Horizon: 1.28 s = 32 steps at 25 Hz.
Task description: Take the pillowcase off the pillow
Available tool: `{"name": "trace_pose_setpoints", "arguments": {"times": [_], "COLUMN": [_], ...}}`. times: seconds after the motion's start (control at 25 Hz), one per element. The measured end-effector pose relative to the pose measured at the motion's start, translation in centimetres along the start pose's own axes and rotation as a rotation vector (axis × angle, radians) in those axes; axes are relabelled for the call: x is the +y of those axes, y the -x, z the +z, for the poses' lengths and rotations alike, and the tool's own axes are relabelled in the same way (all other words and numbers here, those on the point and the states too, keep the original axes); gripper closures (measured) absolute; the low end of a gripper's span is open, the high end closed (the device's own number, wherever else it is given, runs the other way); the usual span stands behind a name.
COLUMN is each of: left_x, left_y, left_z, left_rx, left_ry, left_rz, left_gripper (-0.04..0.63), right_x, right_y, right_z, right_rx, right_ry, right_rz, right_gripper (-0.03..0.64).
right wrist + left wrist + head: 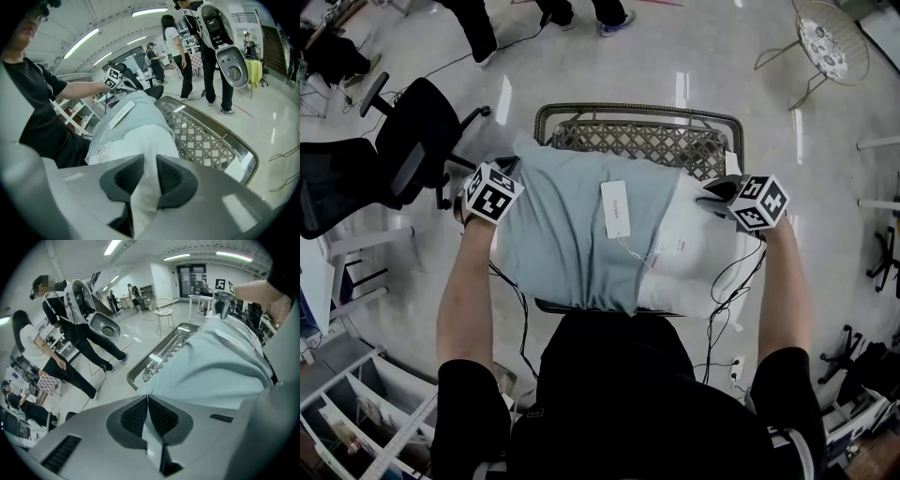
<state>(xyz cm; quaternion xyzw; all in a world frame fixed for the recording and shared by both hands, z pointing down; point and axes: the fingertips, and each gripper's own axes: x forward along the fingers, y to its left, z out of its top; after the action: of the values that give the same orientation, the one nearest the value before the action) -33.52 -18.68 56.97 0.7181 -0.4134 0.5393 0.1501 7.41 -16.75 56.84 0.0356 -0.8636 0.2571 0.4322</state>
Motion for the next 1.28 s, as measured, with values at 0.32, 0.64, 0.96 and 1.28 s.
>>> {"name": "trace_pose_setpoints", "arguments": {"times": [0.32,0.64,0.96,1.28], "left_x": [-2.7,-9.7,-9.9,-6.8], "left_y": [1.0,-1.3,-3.8,-2.3], "left_z": [3.8,8.5,7.9,4.4], "left_rx": [-0.115,-0.176,-0.073,-0.001], "left_ry": [-0.002,-0.006,-0.070,-0.133], "left_rz": [-0.008,-0.249,-0.243,-0.129], "left_gripper": [0.580,0.399,0.547,0.589], "right_x": [-2.3,-4.3,-4.0,-1.8], "right_y": [-2.5,-6.8,-9.6,-7.0], "right_z": [-0.6,-0.1,-1.9,-1.2], "right_rx": [0.190,0.220,0.294,0.212], "right_ry": [0.114,0.076,0.016,0.058], "right_rz": [-0.104,-0.062,0.094,0.105], "right_gripper": [0.273,0.117,0.195,0.362]}}
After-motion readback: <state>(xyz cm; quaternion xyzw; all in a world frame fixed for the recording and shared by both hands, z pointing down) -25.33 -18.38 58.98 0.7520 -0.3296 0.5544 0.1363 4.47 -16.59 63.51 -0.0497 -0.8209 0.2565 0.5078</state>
